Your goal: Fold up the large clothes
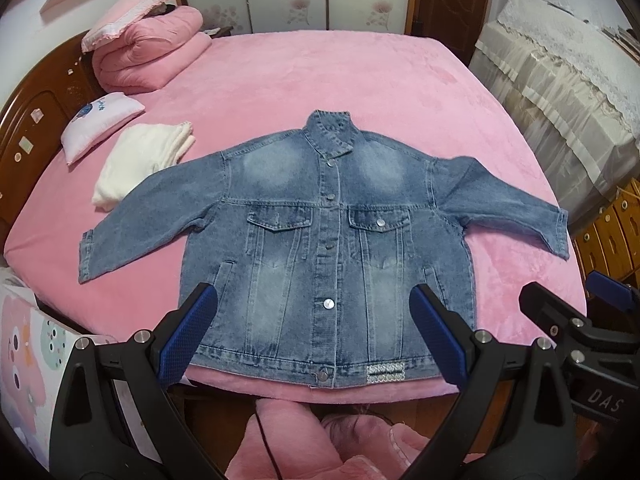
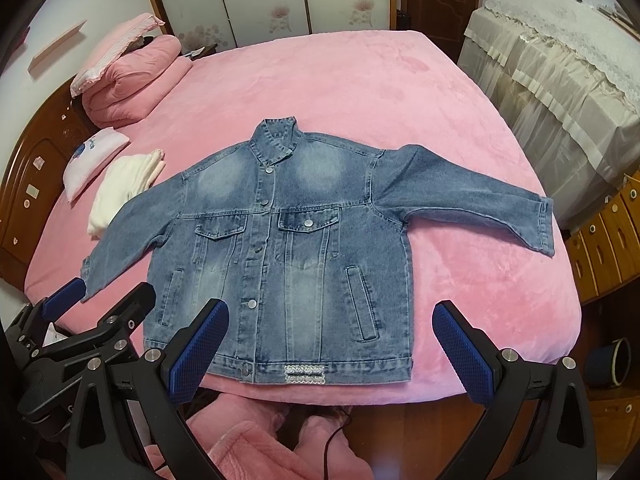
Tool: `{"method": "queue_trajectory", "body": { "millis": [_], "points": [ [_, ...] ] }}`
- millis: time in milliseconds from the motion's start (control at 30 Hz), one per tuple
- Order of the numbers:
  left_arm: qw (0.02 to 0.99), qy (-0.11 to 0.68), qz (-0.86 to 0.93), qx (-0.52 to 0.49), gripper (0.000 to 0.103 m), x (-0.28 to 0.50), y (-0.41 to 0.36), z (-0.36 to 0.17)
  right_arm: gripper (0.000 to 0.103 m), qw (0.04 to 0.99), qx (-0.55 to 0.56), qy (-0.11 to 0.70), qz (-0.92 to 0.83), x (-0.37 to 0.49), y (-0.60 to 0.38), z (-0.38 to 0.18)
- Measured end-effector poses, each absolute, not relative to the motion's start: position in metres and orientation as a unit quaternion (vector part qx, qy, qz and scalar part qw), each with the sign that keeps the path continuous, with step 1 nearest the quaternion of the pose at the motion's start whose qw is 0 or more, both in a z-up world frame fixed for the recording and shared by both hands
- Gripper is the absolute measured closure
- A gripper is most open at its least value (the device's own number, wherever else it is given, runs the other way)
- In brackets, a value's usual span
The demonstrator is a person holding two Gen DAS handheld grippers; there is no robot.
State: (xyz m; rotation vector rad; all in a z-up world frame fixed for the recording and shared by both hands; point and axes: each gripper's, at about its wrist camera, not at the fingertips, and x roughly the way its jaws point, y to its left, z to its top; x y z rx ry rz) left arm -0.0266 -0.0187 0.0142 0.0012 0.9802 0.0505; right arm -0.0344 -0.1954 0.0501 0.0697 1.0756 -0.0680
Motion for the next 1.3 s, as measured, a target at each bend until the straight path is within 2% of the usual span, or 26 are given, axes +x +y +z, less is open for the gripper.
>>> {"method": "queue_trajectory", "body": {
  "millis": [400, 800, 933, 1200, 1300],
  "points": [
    [0.883, 0.46, 0.076, -0.05, 0.007, -0.03, 0.051, 0.025, 0.0, 0.863, -0.001, 0.504, 0.022, 0.002, -0.139, 0.054],
    [0.85, 0.492, 0.083, -0.172, 0.007, 0.003, 0.21, -0.007, 0.0, 0.838, -0.06, 0.541, 0.047, 0.074, 0.006, 0.025],
    [0.805, 0.514, 0.095, -0.28, 0.007, 0.025, 0.305, -0.039, 0.0, 0.829, -0.079, 0.551, 0.053, 0.109, 0.076, 0.007],
    [0.714, 0.489, 0.165, -0.473, 0.008, 0.05, 0.489, -0.135, 0.0, 0.81, -0.059, 0.58, 0.063, 0.19, 0.236, -0.053],
    [0.664, 0.472, 0.23, -0.533, 0.013, 0.05, 0.549, -0.185, 0.0, 0.802, -0.04, 0.593, 0.064, 0.222, 0.293, -0.082]
  ]
}}
